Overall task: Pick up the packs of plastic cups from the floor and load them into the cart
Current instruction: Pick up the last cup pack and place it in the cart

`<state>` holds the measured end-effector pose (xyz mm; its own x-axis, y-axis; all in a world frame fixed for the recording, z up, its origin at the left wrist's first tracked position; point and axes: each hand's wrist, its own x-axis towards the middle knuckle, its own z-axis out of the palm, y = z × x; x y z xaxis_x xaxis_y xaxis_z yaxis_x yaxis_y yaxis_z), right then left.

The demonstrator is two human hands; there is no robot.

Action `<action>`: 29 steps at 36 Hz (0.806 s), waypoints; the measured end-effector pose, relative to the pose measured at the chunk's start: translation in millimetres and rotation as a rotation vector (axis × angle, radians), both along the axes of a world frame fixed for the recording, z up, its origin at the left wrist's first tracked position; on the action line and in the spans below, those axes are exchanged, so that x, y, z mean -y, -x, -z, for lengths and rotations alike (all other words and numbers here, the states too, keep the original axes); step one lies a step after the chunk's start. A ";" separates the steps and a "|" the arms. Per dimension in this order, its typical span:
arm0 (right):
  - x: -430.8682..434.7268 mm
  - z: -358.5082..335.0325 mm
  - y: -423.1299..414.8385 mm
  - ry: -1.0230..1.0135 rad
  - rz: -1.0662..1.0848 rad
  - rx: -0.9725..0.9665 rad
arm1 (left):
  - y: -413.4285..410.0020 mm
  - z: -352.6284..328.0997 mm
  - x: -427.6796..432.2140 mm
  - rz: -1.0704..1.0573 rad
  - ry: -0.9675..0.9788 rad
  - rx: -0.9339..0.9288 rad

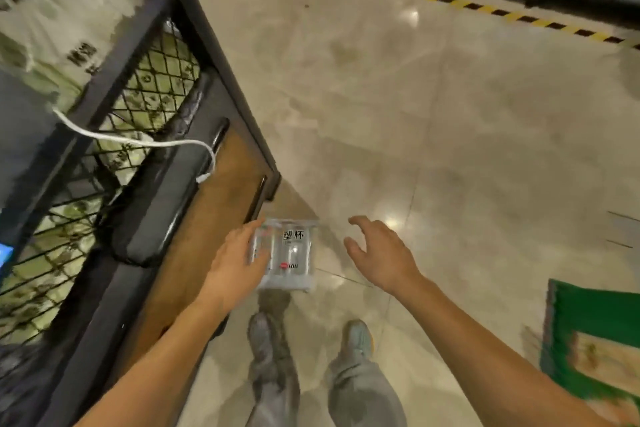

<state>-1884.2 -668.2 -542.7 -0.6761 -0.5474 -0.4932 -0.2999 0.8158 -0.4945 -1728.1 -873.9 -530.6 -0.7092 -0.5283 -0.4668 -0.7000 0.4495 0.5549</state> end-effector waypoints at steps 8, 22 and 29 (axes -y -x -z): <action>44.8 239.9 -29.0 0.012 0.033 0.133 | -21.5 235.8 39.2 -0.131 -0.068 0.103; 88.0 548.6 -90.9 0.139 0.029 0.182 | -63.7 535.5 54.0 -0.241 0.112 0.246; 85.1 563.0 -91.2 0.219 0.107 0.129 | -54.4 555.1 68.2 -0.338 0.054 0.059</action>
<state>-1793.0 -753.3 -1105.7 -0.6753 -0.5792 -0.4567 -0.1409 0.7091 -0.6909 -1673.7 -942.1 -1085.7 -0.4628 -0.7536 -0.4667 -0.8445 0.2147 0.4907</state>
